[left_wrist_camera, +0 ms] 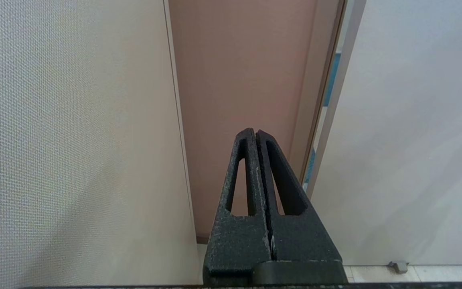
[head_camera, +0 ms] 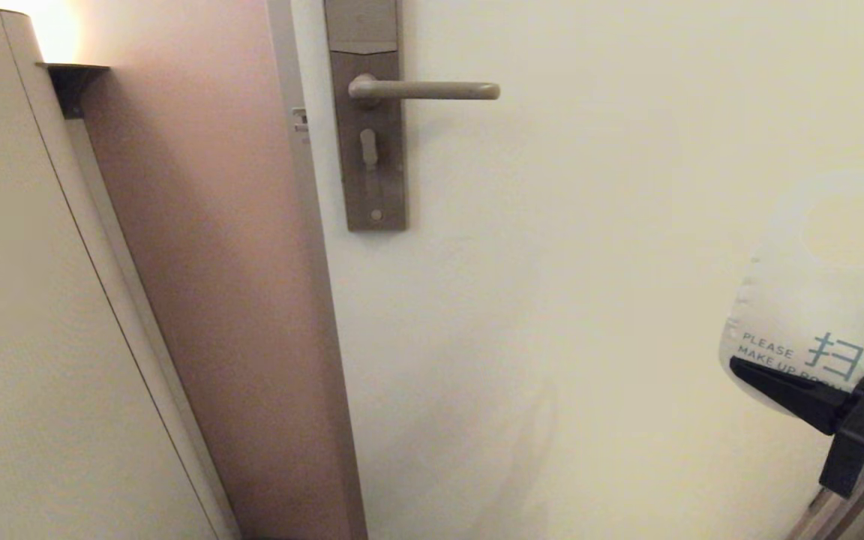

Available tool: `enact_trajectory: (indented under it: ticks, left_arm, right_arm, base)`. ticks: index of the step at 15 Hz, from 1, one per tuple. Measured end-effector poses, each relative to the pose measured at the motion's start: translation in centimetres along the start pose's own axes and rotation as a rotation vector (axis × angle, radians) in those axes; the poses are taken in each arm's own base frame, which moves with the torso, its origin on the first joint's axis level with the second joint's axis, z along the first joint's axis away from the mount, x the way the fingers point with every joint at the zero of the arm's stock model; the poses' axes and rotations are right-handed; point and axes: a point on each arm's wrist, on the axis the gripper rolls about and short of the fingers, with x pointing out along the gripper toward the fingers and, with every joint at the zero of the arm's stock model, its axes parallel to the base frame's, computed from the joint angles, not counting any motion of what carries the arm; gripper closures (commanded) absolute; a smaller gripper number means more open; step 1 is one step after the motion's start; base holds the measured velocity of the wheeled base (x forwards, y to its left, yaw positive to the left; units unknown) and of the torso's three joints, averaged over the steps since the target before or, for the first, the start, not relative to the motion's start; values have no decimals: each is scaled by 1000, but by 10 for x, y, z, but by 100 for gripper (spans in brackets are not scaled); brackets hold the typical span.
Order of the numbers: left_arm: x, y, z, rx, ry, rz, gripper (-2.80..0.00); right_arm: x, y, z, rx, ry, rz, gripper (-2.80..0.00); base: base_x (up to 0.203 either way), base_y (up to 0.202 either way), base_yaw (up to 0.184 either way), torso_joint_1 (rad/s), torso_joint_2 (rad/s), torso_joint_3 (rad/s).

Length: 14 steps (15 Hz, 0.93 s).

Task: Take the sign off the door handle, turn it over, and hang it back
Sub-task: Hang the sign back with the other side facing out

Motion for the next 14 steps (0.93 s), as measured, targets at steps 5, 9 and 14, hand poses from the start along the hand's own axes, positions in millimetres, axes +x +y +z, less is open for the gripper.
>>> enact_trajectory:
  ticks: [5, 9, 14]
  left_arm:
    - [0, 0, 0, 0, 0, 0, 0]
    - [0, 0, 0, 0, 0, 0, 0]
    - [0, 0, 0, 0, 1, 0, 0]
  right_arm:
    - [11, -5, 11, 12, 24, -84, 0]
    - [15, -8, 30, 17, 125, -82, 0]
    - [18, -10, 49, 19, 205, -67, 0]
  base:
    - [0, 0, 0, 0, 0, 0]
    - [0, 0, 0, 0, 0, 0]
    - [0, 0, 0, 0, 0, 0]
